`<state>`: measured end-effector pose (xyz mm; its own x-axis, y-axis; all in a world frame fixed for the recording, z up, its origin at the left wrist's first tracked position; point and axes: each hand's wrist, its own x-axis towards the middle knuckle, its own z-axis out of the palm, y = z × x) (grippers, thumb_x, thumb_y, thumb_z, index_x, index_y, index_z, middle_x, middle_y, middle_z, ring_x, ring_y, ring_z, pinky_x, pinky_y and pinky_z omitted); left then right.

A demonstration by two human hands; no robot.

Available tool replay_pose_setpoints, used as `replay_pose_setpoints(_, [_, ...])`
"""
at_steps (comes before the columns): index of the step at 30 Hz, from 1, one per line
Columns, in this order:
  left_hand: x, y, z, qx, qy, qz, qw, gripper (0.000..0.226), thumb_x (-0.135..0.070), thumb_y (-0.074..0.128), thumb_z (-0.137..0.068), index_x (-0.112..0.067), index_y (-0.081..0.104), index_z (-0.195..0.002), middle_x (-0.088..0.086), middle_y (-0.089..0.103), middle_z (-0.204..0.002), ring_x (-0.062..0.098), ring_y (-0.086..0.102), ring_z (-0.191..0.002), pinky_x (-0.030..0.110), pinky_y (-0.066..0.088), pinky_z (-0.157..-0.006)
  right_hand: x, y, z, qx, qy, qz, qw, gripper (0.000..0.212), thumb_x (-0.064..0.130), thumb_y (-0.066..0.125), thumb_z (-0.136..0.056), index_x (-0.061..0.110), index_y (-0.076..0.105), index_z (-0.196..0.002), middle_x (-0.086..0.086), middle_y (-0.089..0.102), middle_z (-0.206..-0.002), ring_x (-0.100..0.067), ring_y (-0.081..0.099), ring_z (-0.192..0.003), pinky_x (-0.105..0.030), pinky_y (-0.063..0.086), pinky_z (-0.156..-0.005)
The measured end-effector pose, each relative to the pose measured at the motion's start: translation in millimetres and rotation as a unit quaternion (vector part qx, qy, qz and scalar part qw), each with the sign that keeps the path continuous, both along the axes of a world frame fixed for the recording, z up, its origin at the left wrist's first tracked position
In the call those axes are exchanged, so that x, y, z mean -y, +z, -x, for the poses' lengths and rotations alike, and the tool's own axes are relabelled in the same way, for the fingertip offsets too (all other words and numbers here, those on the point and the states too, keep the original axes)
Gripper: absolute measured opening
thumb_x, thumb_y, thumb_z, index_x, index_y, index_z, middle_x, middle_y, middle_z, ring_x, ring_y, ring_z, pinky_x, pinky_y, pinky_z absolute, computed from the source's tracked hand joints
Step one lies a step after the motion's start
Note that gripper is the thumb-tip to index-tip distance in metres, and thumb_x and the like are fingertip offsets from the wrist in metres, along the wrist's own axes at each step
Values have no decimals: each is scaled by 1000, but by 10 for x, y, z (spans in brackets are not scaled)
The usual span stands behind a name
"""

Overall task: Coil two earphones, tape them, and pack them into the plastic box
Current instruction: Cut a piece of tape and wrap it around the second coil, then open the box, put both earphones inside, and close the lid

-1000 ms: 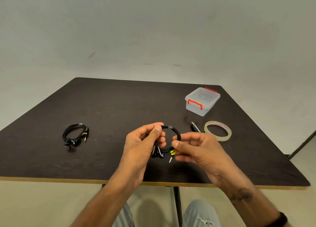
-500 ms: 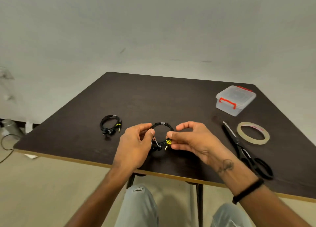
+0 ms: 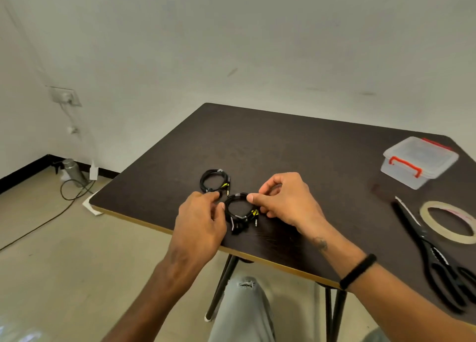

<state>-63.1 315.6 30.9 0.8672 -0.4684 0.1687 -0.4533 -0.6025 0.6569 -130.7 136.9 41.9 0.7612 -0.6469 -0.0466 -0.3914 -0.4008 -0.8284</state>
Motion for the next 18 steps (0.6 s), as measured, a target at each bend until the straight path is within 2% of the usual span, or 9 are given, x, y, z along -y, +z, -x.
replay_pose_setpoints(3, [56, 95, 28, 40, -13, 49, 998, 34, -26, 61, -102, -16, 69, -133, 0, 74, -106, 14, 70, -94, 38, 58, -91, 107, 55, 62, -12, -12, 84, 996, 31, 52, 89, -75, 25, 75, -78, 6, 75, -70, -12, 74, -73, -43, 64, -75])
replay_pose_setpoints(5, [196, 154, 54, 39, -44, 72, 996, 31, -28, 64, -101, -18, 73, -129, -5, 78, -103, 4, 71, -87, 29, 59, -90, 247, 86, 108, -7, -20, 81, 996, 30, 53, 87, -77, 25, 74, -78, 6, 75, -72, -12, 75, -75, -47, 64, -77])
replay_pose_setpoints(8, [582, 183, 178, 4, -98, 99, 990, 23, -30, 67, -99, -22, 79, -117, -13, 75, -80, -3, 68, -71, 9, 52, -74, 467, 137, 258, -4, -32, 89, 995, 26, 49, 85, -82, 25, 74, -79, 5, 76, -72, -11, 75, -75, -47, 65, -76])
replay_pose_setpoints(10, [910, 181, 297, -10, -135, 124, 983, 20, -28, 67, -98, -25, 80, -113, -17, 72, -75, -6, 68, -71, 5, 49, -69, 640, 168, 384, -4, -48, 110, 993, 23, 45, 83, -85, 25, 75, -79, 6, 75, -70, -10, 74, -74, -45, 65, -75])
replay_pose_setpoints(12, [1312, 120, 407, -54, -179, 143, 972, 22, -26, 65, -100, -27, 78, -117, -15, 73, -75, -4, 68, -66, 13, 56, -73, 895, 221, 525, -2, -70, 130, 989, 17, 38, 81, -86, 25, 75, -78, 7, 75, -68, -9, 74, -72, -44, 65, -75])
replay_pose_setpoints(15, [2000, 23, 544, -208, -201, 155, 945, 29, -25, 62, -101, -21, 70, -128, -2, 77, -74, 11, 73, -64, 40, 66, -79, 1437, 320, 724, 18, -90, 136, 986, 11, 24, 80, -88, 21, 75, -79, 2, 76, -67, -13, 76, -68, -47, 66, -75])
replay_pose_setpoints(16, [2227, 6, 604, -258, -202, 165, 931, 27, -26, 63, -101, -19, 69, -126, 0, 77, -73, 14, 74, -66, 44, 65, -82, 1626, 373, 798, 33, -107, 135, 984, 10, 23, 79, -88, 20, 75, -80, 0, 76, -68, -15, 76, -67, -48, 66, -74])
replay_pose_setpoints(18, [2636, 30, 723, -323, -201, 182, 907, 18, -31, 64, -101, -17, 73, -106, 1, 76, -69, 17, 74, -67, 46, 65, -86, 2032, 477, 928, 67, -144, 148, 976, 6, 22, 78, -87, 19, 76, -83, 0, 77, -73, -14, 75, -71, -44, 65, -74])
